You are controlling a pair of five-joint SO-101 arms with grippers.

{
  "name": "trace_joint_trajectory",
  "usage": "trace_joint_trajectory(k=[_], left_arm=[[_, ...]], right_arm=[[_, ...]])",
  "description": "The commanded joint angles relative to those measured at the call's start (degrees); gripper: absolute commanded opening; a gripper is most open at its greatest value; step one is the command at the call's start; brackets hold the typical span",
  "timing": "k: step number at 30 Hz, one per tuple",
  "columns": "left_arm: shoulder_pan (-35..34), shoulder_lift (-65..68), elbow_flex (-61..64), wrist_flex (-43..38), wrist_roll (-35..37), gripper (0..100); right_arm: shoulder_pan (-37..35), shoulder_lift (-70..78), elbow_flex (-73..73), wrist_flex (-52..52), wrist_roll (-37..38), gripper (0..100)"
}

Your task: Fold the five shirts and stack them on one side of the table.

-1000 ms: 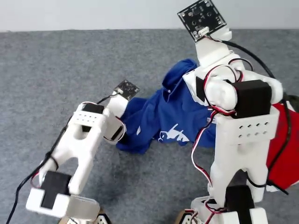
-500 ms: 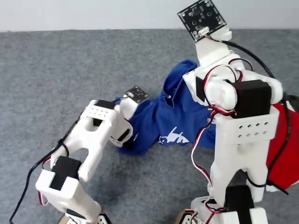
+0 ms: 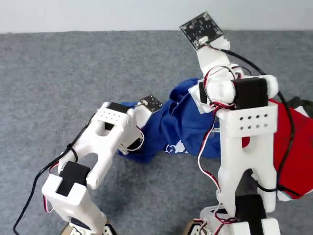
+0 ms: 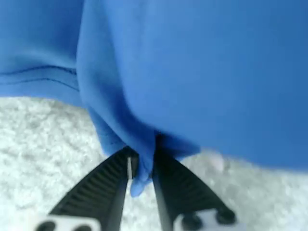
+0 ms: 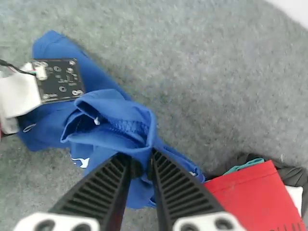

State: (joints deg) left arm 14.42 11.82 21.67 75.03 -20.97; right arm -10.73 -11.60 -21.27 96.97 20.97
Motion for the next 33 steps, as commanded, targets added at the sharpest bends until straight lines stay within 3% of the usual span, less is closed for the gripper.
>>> trace_joint_trajectory(k=[1,9,12,17,26,33], left_arm=[[-1.58,-0.35,-6.29,7.03,-0.97,1],[-13.54,-0.35,-27.21,25.67,-0.97,1],[-16.70,-1.76,-30.73,25.58,-0.70,1],[-20.04,-12.40,-31.96,25.41,-0.88,1],[-20.66,-37.45,-32.84,25.32,-0.88,1],[-20.48,-48.70,-32.75,25.32,-0.79,1]], right_arm=[[2.15,-4.00,4.84,-4.00,-0.62,1.1],[5.49,-13.32,9.23,-9.63,-1.32,1.0],[7.25,-15.60,9.23,-9.71,-4.92,1.0],[10.07,-19.82,7.12,-9.71,-3.16,1.0],[10.59,-32.13,0.88,-9.71,-2.02,1.0],[10.68,-42.68,-5.01,-9.19,-2.02,1.0]])
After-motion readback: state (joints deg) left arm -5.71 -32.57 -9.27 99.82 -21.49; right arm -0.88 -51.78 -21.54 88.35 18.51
